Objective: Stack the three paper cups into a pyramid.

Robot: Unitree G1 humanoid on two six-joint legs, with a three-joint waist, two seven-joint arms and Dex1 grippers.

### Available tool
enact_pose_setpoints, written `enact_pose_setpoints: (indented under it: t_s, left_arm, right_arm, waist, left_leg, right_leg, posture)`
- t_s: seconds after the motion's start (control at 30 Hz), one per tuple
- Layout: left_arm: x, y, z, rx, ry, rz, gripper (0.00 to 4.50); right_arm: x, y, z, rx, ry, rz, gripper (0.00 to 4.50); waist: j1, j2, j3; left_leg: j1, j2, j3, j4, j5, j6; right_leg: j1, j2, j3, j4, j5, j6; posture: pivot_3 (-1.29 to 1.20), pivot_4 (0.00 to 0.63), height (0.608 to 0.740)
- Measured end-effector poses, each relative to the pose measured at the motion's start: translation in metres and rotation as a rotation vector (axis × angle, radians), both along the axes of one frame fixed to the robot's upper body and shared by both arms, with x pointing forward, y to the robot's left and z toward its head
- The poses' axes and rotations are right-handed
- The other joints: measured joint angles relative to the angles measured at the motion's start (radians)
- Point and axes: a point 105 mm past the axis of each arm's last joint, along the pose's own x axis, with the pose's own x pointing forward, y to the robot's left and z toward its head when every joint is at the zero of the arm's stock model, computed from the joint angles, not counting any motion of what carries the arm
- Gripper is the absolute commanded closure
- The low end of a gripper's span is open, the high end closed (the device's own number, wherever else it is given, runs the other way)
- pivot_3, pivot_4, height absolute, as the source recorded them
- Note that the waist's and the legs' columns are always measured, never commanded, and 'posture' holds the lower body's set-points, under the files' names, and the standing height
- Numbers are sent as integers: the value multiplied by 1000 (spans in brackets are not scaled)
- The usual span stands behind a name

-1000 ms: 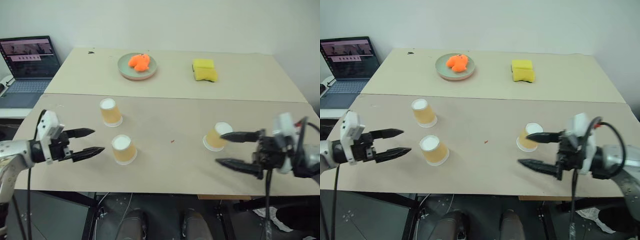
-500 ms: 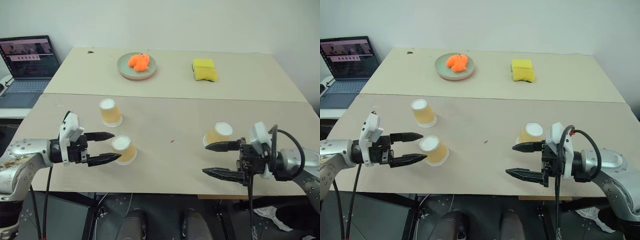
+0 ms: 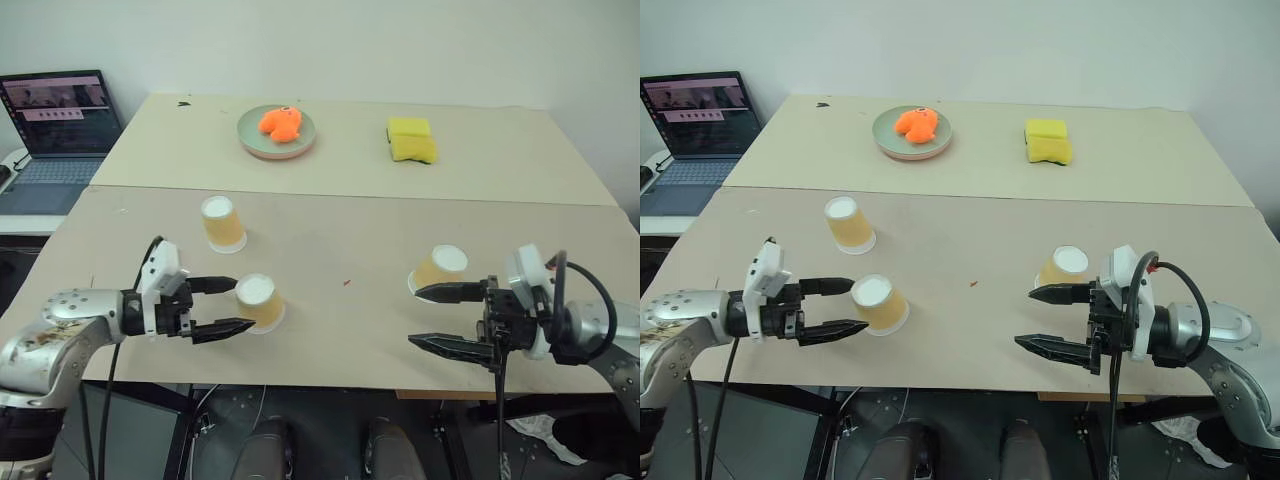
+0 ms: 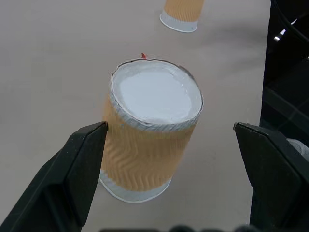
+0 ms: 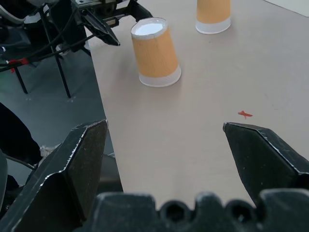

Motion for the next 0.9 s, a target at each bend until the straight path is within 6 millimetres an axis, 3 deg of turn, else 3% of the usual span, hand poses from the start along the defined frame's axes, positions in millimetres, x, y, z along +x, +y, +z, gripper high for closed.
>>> enact_pose_setpoints:
  t_s: [0.2,0.43,0.57,0.77,0.9]
  left_arm:
    - [14,-6,-4,-3,-39,41,42]
    - [23,-10,6,-24,-75,48,42]
    - [23,-11,5,-42,-61,43,1654]
    - [32,-11,14,-40,-97,71,1654]
    - [39,-22,14,-48,-108,45,1654]
  right_arm:
    - [0,-2,-1,-2,1,-21,0]
    - [1,-4,2,3,-12,-38,0]
    - [1,-4,3,2,-19,-44,0]
    - [5,-2,8,5,-45,-52,0]
    - [6,0,14,17,-64,-41,0]
  waist:
    - [0,0,0]
    - [0,0,0]
    - [0,0,0]
    - [1,0,0]
    - [2,0,0]
  left_leg:
    - [0,0,0,0,0,0]
    - [0,0,0,0,0,0]
    - [0,0,0,0,0,0]
    - [0,0,0,0,0,0]
    - [0,-1,0,0,0,0]
  right_leg:
    - [0,0,0,0,0,0]
    - [0,0,0,0,0,0]
    - [0,0,0,0,0,0]
    - [0,0,0,0,0,0]
    - [0,0,0,0,0,0]
  posture:
    - [0,150,673]
    - [0,150,673]
    - [0,150,673]
    - [0,150,673]
    - [0,150,673]
